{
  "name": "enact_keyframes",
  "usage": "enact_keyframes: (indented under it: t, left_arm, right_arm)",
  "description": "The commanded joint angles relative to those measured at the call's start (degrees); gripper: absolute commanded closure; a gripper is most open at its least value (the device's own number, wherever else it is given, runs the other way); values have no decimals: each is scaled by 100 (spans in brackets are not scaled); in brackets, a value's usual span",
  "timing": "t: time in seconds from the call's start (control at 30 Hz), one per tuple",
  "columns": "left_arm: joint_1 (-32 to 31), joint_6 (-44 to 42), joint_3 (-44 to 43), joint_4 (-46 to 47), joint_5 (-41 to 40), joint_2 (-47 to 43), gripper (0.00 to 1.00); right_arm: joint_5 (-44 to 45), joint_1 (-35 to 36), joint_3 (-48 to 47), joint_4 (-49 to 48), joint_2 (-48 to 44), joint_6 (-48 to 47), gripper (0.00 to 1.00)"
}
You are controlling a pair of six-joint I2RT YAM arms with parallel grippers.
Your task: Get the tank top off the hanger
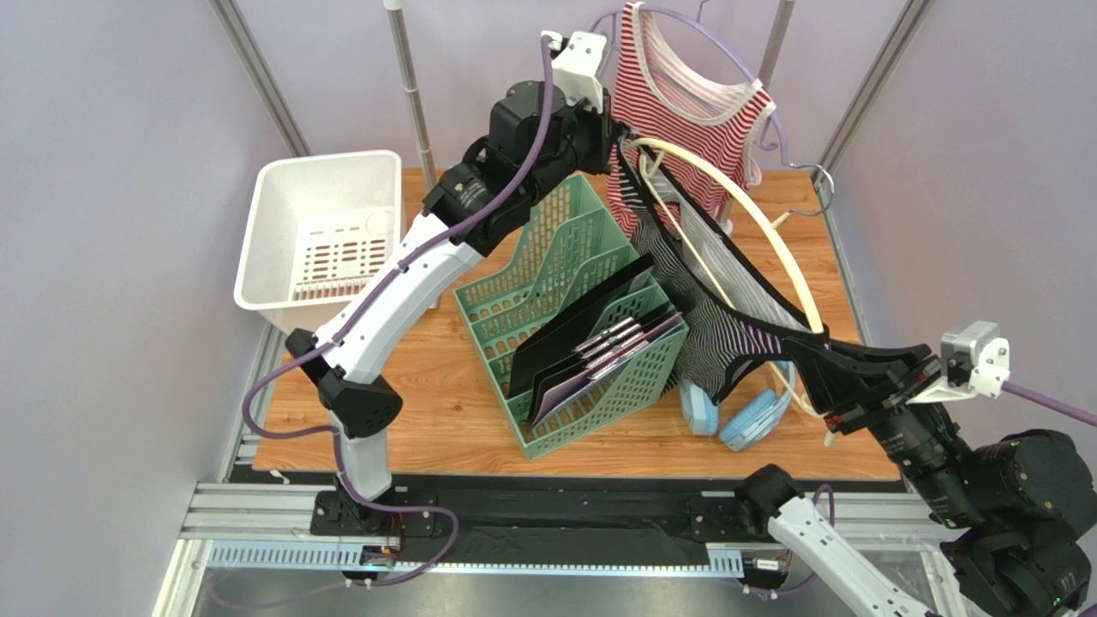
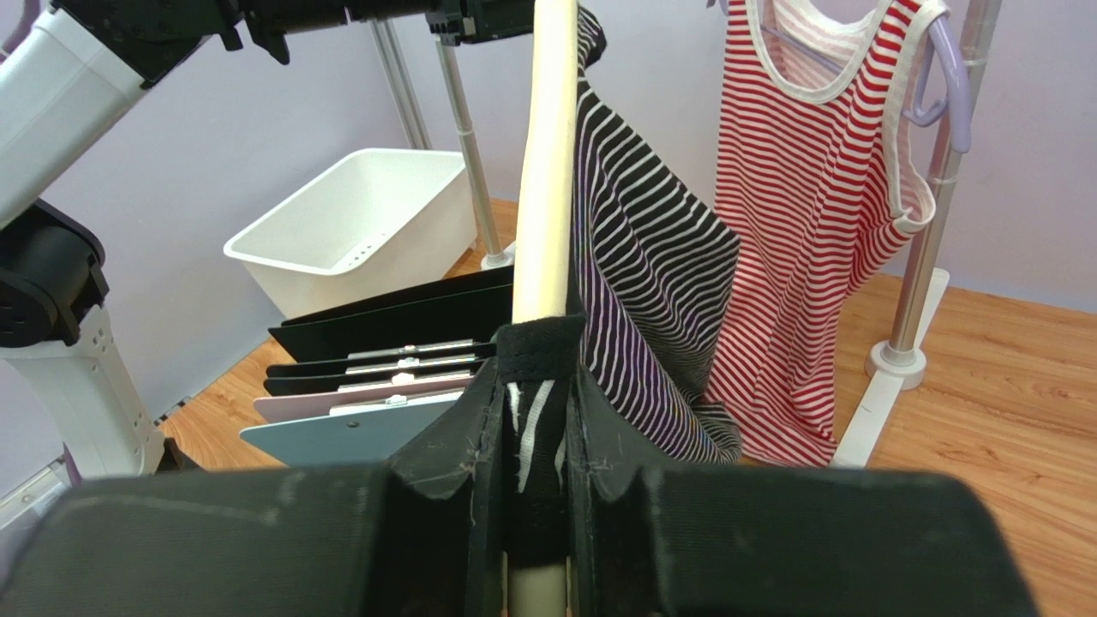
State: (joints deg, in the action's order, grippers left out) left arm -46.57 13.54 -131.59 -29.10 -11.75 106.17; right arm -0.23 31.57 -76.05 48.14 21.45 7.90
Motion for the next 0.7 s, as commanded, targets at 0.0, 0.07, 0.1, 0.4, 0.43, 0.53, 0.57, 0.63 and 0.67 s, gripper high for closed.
enact_keyframes:
  t: [0.0, 0.07, 0.1, 0.4, 0.43, 0.53, 0.57, 0.63, 0.67]
  left_arm:
    - [95, -159, 37, -69, -486, -53, 100]
    - [95, -141, 72, -104, -434, -35, 100]
    - [112, -115, 89, -113, -312, -35, 100]
    - [113, 140, 511, -96, 654, -272, 100]
    - [113, 158, 651, -78, 761, -394, 100]
    - [113, 167, 976, -8, 1078, -658, 100]
    - [113, 158, 1047, 1, 1096, -729, 100]
    - [113, 123, 1196, -16, 1131, -852, 100]
    - [113, 88, 1214, -43, 1131, -870, 100]
  right_arm:
    - [14, -2, -94, -788, -264, 133, 100]
    - [14, -2, -59, -954, -325, 150, 100]
    - [14, -2, -24, -1025, -352, 176, 100]
    - [541, -2, 354, -2027, -89, 317, 100]
    - [611, 7, 345, -2124, 103, 317, 100]
    - [787, -2, 415, -2343, 498, 265, 100]
    - [875, -2, 424, -2483, 596, 204, 100]
    - [972, -2, 416, -2616, 824, 107, 100]
    - [1085, -2, 398, -2695, 1052, 37, 100]
